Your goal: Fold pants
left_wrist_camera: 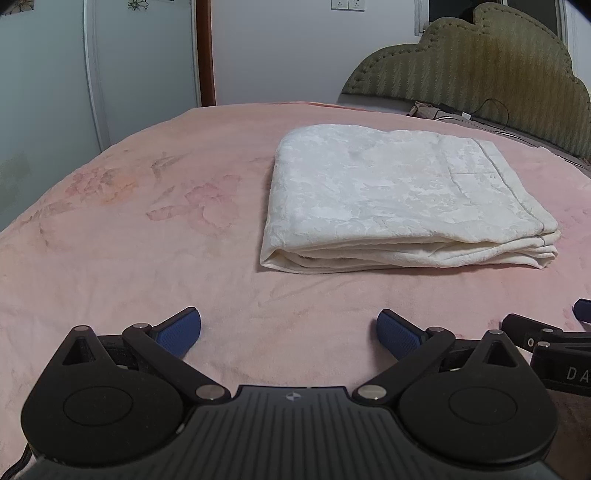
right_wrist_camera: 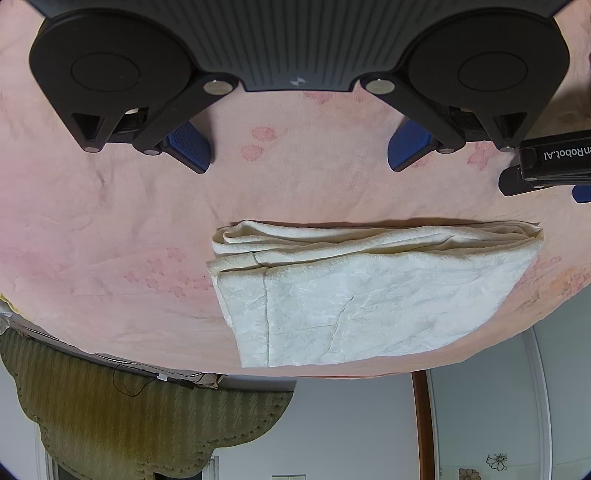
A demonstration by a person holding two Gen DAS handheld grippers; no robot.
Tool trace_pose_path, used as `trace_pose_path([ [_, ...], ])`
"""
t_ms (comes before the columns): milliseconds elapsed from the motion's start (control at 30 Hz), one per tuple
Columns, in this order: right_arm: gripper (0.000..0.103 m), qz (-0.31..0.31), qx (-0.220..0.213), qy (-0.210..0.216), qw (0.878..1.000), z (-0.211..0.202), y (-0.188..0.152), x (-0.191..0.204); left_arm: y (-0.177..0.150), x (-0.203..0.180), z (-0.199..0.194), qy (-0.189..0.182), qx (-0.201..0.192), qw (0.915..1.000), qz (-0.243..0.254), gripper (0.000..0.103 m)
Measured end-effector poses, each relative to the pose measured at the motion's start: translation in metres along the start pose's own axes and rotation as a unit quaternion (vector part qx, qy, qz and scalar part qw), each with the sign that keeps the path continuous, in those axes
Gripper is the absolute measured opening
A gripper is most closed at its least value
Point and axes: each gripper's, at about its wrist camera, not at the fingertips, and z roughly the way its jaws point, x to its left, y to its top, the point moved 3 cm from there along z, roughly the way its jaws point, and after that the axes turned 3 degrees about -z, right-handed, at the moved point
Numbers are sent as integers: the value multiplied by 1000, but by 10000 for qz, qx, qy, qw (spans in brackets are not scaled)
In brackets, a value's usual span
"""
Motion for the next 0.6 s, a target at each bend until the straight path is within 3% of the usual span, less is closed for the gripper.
trace_pose_path([
  [600,103,6,-2,4,10000,0,-1,0,0,-1,1,23,-4,10000,22,103],
])
